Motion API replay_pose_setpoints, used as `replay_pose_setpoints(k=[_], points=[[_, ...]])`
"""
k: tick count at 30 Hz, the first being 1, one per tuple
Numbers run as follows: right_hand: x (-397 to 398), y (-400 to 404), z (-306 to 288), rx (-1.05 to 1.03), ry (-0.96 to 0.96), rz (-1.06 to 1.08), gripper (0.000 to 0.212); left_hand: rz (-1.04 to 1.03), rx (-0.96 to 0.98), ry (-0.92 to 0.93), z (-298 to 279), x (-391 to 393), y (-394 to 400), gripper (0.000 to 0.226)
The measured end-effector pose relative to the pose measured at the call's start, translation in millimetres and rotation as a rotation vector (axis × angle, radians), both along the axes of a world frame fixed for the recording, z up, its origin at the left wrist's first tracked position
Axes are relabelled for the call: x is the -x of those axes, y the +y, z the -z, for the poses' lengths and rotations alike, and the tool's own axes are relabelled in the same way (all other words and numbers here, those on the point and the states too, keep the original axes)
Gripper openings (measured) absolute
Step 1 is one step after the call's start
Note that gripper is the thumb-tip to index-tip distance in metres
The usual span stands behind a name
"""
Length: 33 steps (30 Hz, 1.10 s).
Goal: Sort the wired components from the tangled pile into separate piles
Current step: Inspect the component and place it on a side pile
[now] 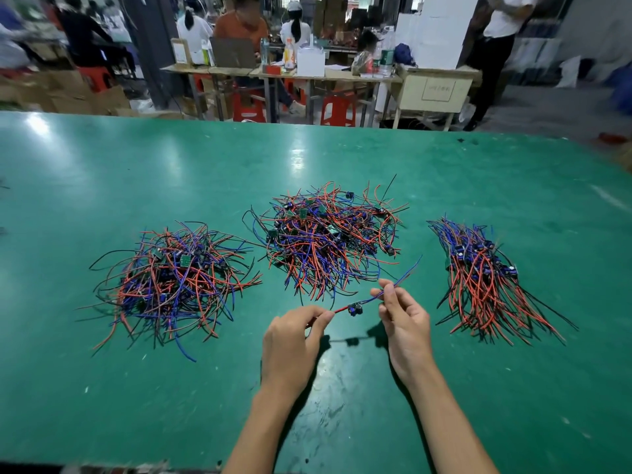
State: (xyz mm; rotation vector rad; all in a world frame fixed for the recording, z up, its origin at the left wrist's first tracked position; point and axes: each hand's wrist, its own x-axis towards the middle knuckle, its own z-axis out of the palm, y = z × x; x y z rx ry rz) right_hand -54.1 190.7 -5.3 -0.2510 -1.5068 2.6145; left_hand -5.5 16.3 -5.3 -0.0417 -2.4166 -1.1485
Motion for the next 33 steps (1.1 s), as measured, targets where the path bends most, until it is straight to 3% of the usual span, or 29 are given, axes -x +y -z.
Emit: replay_pose_setpoints(k=[4,9,16,21,23,25,27,30,33], points=[[-3.7,-3.1,-1.6,-0.113,0.044,0.047,0.023,0.046,0.041,-0.039,0.4,-1.0,2.4,0.020],[-13.5,-9.7,-3.5,-0.365,0.108,-0.107,0.022,0.057,0.023,-0.058,2.0,-0.3,0.1,0.021],[32.3,28.1,-49.6,-0.433,0.051,0.163,0.022,0.016,-0.159,-0.131,6.9,4.5,-4.3,0.021],[106.8,112.8,-108.4,-0.854,-0.039,0.366,0.026,-0.026,-0.359,-0.172,9.7,9.8,-5.8,0.024],[129.6,139.7,-114.9,-1.128,-0.193,0.396,0.031,-0.041,-0.370,-0.178,9.9,11.2,-6.9,0.024],[139.4,150.8,-109.1,-1.487,-0.418,0.363,0.039,-0.055,-0.379,-0.189,11.7,11.8,-8.7,0.028],[140.8,138.9,-99.1,-1.656,-0.365,0.340,0.041,-0.065,-0.388,-0.200,12.8,13.3,-10.0,0.031],[139.2,97.2,-75.2,-1.622,-0.137,0.137,0.034,-0.077,-0.378,-0.203,13.1,15.3,-9.7,0.031],[137.9,59.6,-44.5,-1.533,-0.156,-0.088,0.035,-0.069,-0.387,-0.212,13.6,15.5,-10.2,0.031]])
